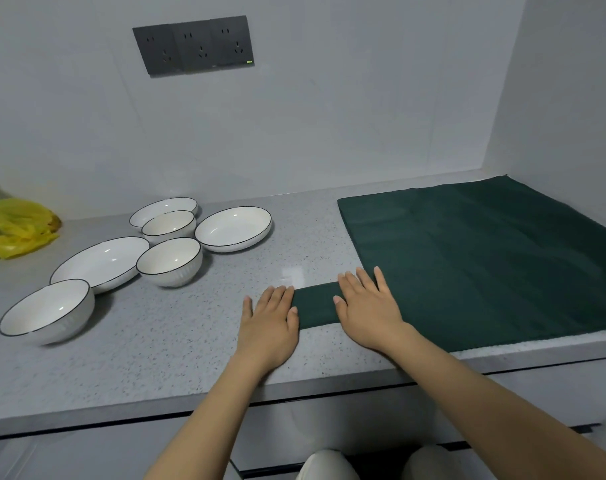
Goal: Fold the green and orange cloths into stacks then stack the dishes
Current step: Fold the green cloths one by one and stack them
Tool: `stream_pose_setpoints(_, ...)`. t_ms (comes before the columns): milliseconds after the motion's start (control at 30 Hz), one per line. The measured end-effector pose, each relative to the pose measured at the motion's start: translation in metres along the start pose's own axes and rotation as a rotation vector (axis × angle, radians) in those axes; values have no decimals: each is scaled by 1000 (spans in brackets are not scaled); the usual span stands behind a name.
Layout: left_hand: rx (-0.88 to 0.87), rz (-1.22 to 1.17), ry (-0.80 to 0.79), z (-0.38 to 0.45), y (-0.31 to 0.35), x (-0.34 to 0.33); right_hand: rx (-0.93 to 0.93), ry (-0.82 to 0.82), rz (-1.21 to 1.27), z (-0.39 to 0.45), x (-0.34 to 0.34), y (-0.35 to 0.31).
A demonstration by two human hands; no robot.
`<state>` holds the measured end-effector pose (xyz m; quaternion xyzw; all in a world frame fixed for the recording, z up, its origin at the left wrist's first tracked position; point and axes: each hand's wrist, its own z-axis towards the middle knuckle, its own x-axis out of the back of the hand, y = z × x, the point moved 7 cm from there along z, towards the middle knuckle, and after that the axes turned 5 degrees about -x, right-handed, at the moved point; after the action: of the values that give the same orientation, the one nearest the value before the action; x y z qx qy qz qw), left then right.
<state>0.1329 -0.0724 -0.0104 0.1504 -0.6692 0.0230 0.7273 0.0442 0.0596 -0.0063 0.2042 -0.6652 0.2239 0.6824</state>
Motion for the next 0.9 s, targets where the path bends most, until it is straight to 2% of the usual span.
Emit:
stream_pose_setpoints(100, -7, 10, -31, -9, -10, 1, 59, -49, 83, -5, -1, 1)
stream_pose_setpoints(167, -15, 61, 18, -13, -14, 6, 110, -75, 188, -11, 1, 4)
stream_pose_setpoints(234, -42, 91, 167, -16, -12, 16, 136, -79, 252, -14, 5, 8)
stream_pose_setpoints(300, -143, 100, 324, -19, -3, 26, 153, -10, 191, -19, 10, 11)
stream_pose_setpoints(367, -205, 145, 409, -21, 5, 30, 181, 83, 85, -24, 19, 6)
stream_pose_setpoints(534, -83, 231, 220, -22, 25, 31, 186, 259, -129, -29, 29, -4)
stream_pose_setpoints(601, -34, 222, 150, -18, 24, 30, 243, 177, -68, -23, 25, -7)
stream_pose_setpoints(734, 69, 185, -67, 10, 12, 19, 190, 6, -60, 10, 22, -2)
stream_pose_setpoints(901, 85, 248, -184, 71, 11, 15, 108, -52, -93, 71, 23, 10)
